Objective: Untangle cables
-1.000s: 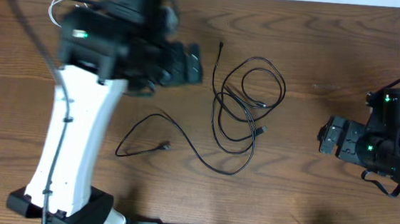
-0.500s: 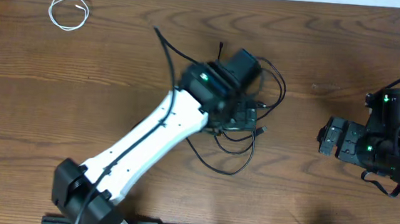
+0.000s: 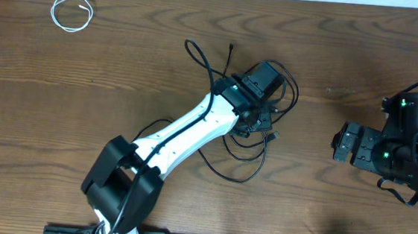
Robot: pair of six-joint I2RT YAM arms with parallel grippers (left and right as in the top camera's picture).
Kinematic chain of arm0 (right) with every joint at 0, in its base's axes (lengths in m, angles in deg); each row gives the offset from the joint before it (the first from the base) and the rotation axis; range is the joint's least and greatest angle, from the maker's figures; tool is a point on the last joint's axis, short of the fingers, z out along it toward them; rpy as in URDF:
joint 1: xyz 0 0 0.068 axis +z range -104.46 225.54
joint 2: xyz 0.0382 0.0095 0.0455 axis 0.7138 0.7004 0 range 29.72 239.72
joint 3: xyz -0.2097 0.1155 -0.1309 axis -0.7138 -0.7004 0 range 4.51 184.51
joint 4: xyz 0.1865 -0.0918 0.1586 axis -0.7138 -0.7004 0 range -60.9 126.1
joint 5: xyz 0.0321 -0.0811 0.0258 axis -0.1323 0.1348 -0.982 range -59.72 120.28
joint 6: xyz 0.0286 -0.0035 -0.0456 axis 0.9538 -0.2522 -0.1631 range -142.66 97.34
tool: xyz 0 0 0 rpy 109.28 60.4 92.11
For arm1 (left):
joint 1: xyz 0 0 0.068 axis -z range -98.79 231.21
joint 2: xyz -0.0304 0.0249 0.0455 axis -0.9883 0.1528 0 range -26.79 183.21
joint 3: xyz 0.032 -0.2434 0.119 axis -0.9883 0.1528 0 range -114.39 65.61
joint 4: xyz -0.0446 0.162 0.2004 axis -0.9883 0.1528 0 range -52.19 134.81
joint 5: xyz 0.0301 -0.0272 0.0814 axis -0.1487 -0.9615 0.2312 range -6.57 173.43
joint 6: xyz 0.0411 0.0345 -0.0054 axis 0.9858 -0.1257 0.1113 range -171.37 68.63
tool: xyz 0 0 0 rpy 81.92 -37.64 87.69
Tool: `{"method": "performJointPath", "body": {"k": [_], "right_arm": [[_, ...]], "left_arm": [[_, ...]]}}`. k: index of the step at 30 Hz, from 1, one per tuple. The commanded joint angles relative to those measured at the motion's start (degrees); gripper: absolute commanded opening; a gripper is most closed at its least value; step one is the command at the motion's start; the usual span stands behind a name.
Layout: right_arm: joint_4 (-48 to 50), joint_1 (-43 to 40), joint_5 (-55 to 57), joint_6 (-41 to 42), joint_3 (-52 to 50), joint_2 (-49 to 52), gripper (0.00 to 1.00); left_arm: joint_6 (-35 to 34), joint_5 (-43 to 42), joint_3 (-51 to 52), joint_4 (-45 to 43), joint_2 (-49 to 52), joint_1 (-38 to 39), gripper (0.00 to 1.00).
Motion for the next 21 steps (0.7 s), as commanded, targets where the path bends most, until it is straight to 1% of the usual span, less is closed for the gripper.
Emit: {"method": "performJointPath", "body": {"k": [1, 4, 5, 8, 10, 14, 18, 21], "right_arm": [[-0.09, -0.39, 0.26, 0.37, -0.04, 0.0, 0.99], [-0.09, -0.39, 0.26, 0.37, -0.04, 0.02, 0.99], [-0.09, -0.39, 0.26, 0.37, -0.04, 0.02, 0.99], [-0.11, -0.39, 0.26, 0.37, -0.04, 0.02, 0.99], [-0.09, -0.39, 0.26, 0.37, -0.04, 0.02, 0.99], [-0.11, -0.37, 0.26, 0.37, -0.04, 0.02, 0.99], [-0.09, -0.35, 0.26, 0.37, -0.04, 0.02, 0.99], [-0.09, -0.35, 0.26, 0.37, -0.04, 0.0, 0.99]], "left_arm": [[-0.26, 0.39, 0.31, 0.04, 1.64, -0.09, 0.36], [-0.28, 0.39, 0.31, 0.04, 1.84, -0.09, 0.19], [-0.26, 0.39, 0.31, 0.02, 1.79, -0.09, 0.09], [-0.24, 0.35, 0.13, 0.09, 1.14, -0.09, 0.07], [1.62, -0.39, -0.44, 0.13, -0.15, -0.09, 0.08], [10.97, -2.23, -3.96, 1.22, -5.09, -0.09, 0.07], [19.17, -2.12, -7.8, 1.68, -13.84, -0.11, 0.07], [23.5, 1.11, -9.33, 1.07, -21.46, -0.11, 0.07]]}}
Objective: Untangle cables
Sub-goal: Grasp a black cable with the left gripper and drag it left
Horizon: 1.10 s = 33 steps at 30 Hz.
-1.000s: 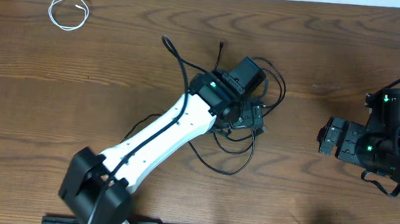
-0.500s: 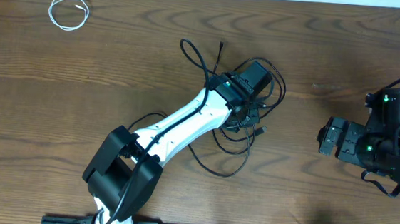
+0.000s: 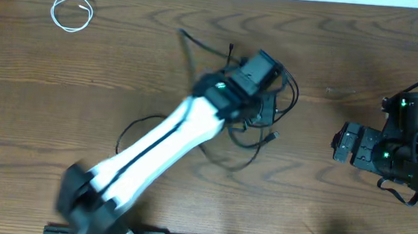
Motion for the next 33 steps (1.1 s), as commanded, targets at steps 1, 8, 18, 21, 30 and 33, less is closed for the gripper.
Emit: {"method": "performJointPath", "body": {"k": [1, 8, 18, 21, 30, 33], "right_arm": [[-0.09, -0.35, 0.26, 0.37, -0.04, 0.0, 0.99], [-0.09, -0.37, 0.26, 0.37, -0.04, 0.02, 0.99], [-0.09, -0.35, 0.26, 0.37, -0.04, 0.02, 0.99], [-0.09, -0.35, 0.26, 0.37, -0.04, 0.02, 0.99], [-0.09, -0.35, 0.28, 0.37, -0.04, 0.02, 0.99], [-0.09, -0.35, 0.26, 0.37, -0.04, 0.0, 0.99]], "left_arm": [[9.53, 5.01, -3.72, -0.61, -11.91, -0.11, 0.07], [9.84, 19.98, -3.72, -0.72, -29.68, -3.89, 0.08], [9.79, 21.09, -3.76, -1.05, -42.25, -27.74, 0.08], [7.52, 21.27, -3.76, 0.83, -42.6, -33.68, 0.08], [2.38, 28.94, -3.76, 10.23, -36.94, -46.21, 0.08], [-0.72, 29.31, -3.76, 13.97, -33.51, -49.94, 0.07]]}}
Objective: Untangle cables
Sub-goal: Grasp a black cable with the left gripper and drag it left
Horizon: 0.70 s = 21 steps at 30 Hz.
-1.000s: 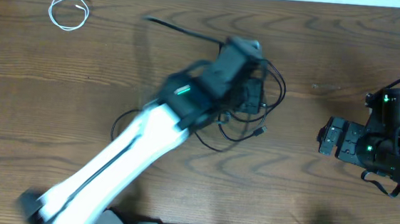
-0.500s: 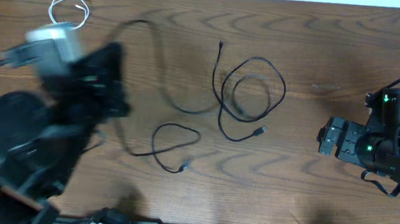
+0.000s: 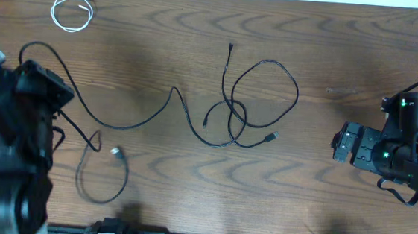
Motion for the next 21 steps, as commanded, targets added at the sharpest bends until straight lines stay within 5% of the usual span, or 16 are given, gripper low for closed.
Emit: {"method": "performJointPath", "body": {"k": [1, 9, 16, 18, 21], "right_arm": [[-0.07, -0.35, 0.26, 0.37, -0.02, 0.02, 0.99], [-0.07, -0.35, 0.26, 0.37, -0.02, 0.02, 0.99], [-0.07, -0.35, 0.26, 0.37, -0.02, 0.0, 0.99], [-0.07, -0.35, 0.26, 0.37, -0.02, 0.0, 0.99], [-0.07, -0.35, 0.26, 0.37, -0.02, 0.02, 0.99]], "left_arm": [[-4.74, 3.37, -0.04, 3.1, 4.04, -3.87, 0.07], [-0.46, -7.08, -0.04, 7.37, 15.39, -5.2, 0.08], [-0.98, -2.91, -0.04, 5.11, 24.85, -7.67, 0.08], [-2.47, -4.2, -0.04, 5.31, 27.28, -9.38, 0.28], [-2.32, -11.61, -0.04, 6.4, 29.51, -11.08, 0.86]]}}
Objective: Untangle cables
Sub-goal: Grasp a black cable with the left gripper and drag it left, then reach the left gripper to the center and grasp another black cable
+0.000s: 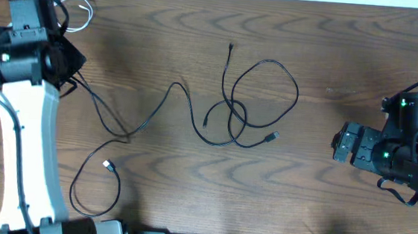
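My left gripper (40, 8) is at the table's far left corner, shut on a long black cable (154, 107); its fingertips are hidden under the wrist. That cable runs right in a zigzag into a knot of black loops (232, 122) at mid-table. A slack loop of it lies near the front left, ending in a connector (108, 167). The knot has a big loop (290, 82), a free end (231, 48) and a plug (273, 137). My right gripper (339, 142) rests far right, clear of all cables; its jaws are not readable.
A small white cable coil (76, 5) lies right beside the left gripper at the far left. The table's far edge is close behind it. A black rail runs along the front edge.
The left arm has moved from the left edge up toward the far left corner. The black cable's left part has straightened and its front loop has shifted. The right arm is unchanged.
The left gripper was down on the tangled heap at mid-table. Then it was drawn slightly left with a strand trailing. Later it stood at the far left with one cable stretched out from the knot, and now it is at the far left corner beside the white coil.
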Robot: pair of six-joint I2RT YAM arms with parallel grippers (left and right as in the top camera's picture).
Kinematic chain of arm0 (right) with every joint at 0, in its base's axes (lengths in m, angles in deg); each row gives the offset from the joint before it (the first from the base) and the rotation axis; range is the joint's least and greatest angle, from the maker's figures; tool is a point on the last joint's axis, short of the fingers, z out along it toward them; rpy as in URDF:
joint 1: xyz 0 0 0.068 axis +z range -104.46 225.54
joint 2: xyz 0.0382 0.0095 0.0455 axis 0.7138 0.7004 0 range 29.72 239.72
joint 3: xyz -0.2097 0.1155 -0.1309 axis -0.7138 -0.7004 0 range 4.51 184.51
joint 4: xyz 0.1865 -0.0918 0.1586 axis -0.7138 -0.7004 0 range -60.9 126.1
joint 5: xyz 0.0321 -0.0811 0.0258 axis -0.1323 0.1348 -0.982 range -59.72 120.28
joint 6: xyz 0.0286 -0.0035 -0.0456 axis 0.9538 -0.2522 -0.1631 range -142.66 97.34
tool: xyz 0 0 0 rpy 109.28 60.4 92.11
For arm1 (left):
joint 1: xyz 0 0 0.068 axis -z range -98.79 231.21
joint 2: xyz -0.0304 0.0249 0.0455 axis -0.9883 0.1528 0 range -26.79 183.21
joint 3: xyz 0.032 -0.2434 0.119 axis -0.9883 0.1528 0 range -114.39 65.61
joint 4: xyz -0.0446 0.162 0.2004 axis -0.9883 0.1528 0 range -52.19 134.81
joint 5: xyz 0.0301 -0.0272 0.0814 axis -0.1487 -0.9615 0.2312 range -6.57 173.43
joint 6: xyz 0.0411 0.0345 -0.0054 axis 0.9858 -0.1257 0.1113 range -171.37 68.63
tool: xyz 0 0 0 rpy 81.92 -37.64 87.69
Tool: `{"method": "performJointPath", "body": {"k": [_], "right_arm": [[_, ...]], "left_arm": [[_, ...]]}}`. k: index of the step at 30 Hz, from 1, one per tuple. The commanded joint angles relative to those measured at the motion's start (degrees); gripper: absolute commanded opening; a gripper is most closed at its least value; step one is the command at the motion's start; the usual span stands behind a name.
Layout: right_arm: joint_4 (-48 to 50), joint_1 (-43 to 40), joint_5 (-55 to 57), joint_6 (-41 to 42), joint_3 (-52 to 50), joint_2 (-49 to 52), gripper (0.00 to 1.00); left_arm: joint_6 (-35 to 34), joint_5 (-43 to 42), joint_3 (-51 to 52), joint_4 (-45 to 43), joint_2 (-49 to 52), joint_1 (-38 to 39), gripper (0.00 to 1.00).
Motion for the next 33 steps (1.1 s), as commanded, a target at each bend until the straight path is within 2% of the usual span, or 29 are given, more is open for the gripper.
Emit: {"method": "performJointPath", "body": {"k": [1, 4, 8, 11, 14, 20, 23, 28, 33], "right_arm": [[-0.09, -0.35, 0.26, 0.37, -0.02, 0.02, 0.99], [-0.09, -0.35, 0.26, 0.37, -0.02, 0.0, 0.99], [-0.09, -0.35, 0.26, 0.37, -0.02, 0.02, 0.99], [-0.09, -0.35, 0.26, 0.37, -0.02, 0.02, 0.99], [-0.09, -0.35, 0.26, 0.37, -0.02, 0.02, 0.99], [-0.09, -0.35, 0.26, 0.37, -0.02, 0.02, 0.99], [-0.09, -0.35, 0.26, 0.37, -0.02, 0.02, 0.99], [-0.09, -0.35, 0.26, 0.37, -0.02, 0.02, 0.99], [-0.09, -0.35, 0.26, 0.37, -0.02, 0.02, 0.99]], "left_arm": [[0.46, -9.38, -0.07, 1.27, 1.9, -2.12, 0.9], [5.92, -19.69, -0.07, 1.49, 2.34, -2.34, 0.95], [17.53, -39.98, -0.04, 3.28, 2.32, -1.4, 0.95], [22.1, -46.18, 0.02, 6.69, 2.34, 1.42, 0.94], [25.77, -45.83, 0.57, 10.05, 2.34, 6.51, 0.94], [25.92, -37.11, 7.04, 10.67, 2.6, 21.14, 0.91], [25.88, -35.01, 10.82, 7.82, 3.21, 26.71, 0.83], [25.94, -32.98, 17.14, -1.42, 4.11, 35.45, 0.82], [25.57, -24.7, 18.82, -9.05, 6.1, 42.88, 0.77]]}}
